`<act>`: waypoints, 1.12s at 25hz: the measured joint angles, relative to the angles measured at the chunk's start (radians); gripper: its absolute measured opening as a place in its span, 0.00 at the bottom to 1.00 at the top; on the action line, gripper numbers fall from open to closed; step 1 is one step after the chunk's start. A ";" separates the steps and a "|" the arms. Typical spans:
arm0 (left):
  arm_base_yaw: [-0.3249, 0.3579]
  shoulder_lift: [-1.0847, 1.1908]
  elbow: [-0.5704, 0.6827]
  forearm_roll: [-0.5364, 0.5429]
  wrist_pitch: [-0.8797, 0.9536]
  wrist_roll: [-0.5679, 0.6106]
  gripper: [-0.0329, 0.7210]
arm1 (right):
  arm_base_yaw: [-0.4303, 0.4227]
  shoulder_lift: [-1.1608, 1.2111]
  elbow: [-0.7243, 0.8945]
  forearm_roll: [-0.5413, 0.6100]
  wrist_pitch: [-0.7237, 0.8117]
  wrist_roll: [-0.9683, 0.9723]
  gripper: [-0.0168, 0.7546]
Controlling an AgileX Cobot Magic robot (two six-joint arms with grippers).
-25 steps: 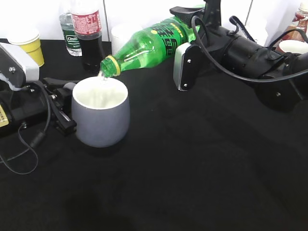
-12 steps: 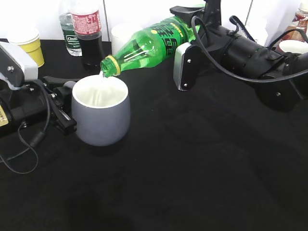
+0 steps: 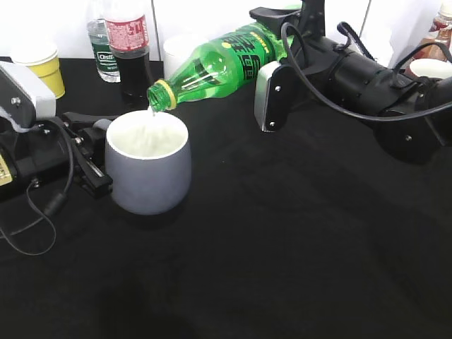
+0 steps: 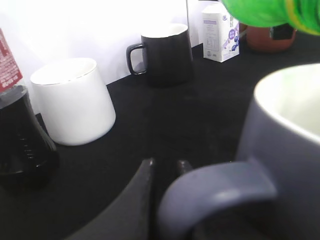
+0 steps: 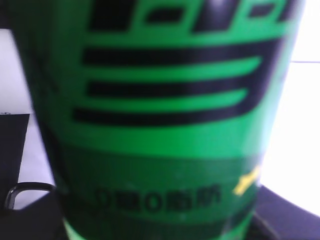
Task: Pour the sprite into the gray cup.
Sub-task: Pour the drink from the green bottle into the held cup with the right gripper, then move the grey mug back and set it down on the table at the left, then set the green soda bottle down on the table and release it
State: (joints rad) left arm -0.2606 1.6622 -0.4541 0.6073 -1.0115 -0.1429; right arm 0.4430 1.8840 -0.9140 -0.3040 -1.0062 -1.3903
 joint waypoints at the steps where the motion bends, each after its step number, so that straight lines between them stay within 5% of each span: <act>1: 0.000 0.000 0.000 0.000 0.000 0.001 0.16 | 0.000 0.000 0.000 0.000 0.000 0.000 0.55; 19: 0.000 0.000 0.001 0.000 0.000 0.002 0.15 | 0.000 0.000 0.000 -0.005 -0.020 0.106 0.55; 24: 0.000 0.000 0.002 -0.035 0.000 0.002 0.15 | 0.000 0.000 0.000 -0.001 -0.020 0.349 0.55; 28: 0.000 0.000 0.002 -0.052 0.000 0.002 0.15 | 0.000 0.000 -0.001 0.090 -0.010 0.974 0.55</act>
State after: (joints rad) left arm -0.2606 1.6622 -0.4525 0.5557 -1.0115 -0.1411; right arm 0.4430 1.8840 -0.9150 -0.2141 -1.0164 -0.4159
